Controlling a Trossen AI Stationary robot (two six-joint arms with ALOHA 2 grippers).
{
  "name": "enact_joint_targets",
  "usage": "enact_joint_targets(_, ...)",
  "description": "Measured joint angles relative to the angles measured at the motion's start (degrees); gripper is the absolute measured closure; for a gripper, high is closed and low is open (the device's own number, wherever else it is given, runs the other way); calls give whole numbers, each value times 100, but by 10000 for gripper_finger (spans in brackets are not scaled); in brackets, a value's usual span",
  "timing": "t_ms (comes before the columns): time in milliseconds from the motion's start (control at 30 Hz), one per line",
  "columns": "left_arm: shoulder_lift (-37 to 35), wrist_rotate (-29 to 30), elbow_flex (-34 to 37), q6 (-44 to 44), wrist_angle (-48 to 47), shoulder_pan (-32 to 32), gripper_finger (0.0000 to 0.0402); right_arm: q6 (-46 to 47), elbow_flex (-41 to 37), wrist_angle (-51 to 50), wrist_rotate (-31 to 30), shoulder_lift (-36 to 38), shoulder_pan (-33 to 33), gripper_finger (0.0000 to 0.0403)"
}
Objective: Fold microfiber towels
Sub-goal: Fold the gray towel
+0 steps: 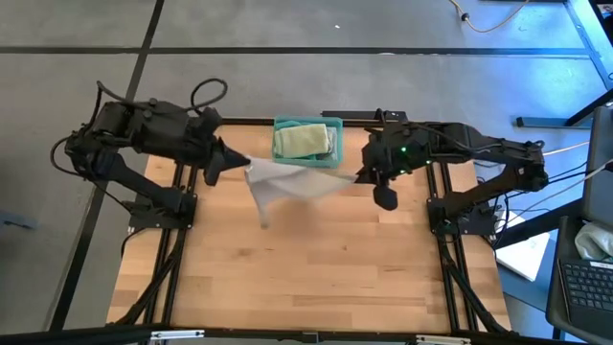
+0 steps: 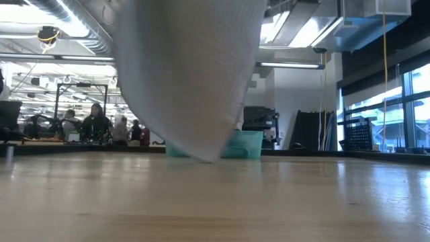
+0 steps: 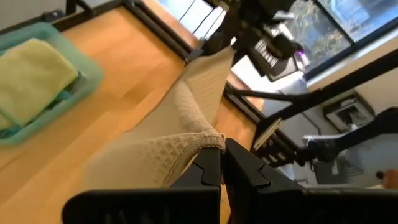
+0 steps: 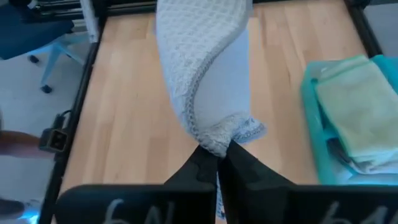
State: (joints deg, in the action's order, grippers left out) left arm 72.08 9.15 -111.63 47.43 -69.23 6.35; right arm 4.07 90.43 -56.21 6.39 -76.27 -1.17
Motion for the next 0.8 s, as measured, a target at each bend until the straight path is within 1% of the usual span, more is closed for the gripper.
enact_joint_targets(133,151,80,113,19,-126,240,401,60,0,-113,440,26,0,399)
enact_joint_targets(200,234,78,326,31,-122,379,401,164,0,-195,662,8,2,399)
enact_joint_targets(267,335,82,607,46,-116,517,401,161,0,-342,683,-24,4,399)
enact_joint_targets(300,379,128,777,13,-112,565,401,126,0,-406,548,-53,4,398)
enact_joint_targets(333,414,270,950,-82,-120,597,401,49,0,-449,286,-71,4,398)
enact_joint_targets(433,462,1087,1428,-127,-319,612,401,-175,0,-539,-885,-123,2,398)
enact_joint_targets(500,465,1459,1589,-151,-403,569,401,-317,0,-531,-1592,-127,-33,398)
enact_joint_targets(533,460,1557,1604,-174,-405,512,401,-355,0,-513,-1843,-120,-53,398)
enact_joint_targets(600,426,1613,1572,-269,-414,428,401,-411,0,-495,-2007,-59,-66,398)
enact_joint_targets(700,392,1758,1342,-372,-408,414,401,-432,0,-492,-1991,85,-40,397)
enact_joint_targets(800,374,1817,1077,-535,-388,508,401,-311,0,-490,-1982,228,120,397)
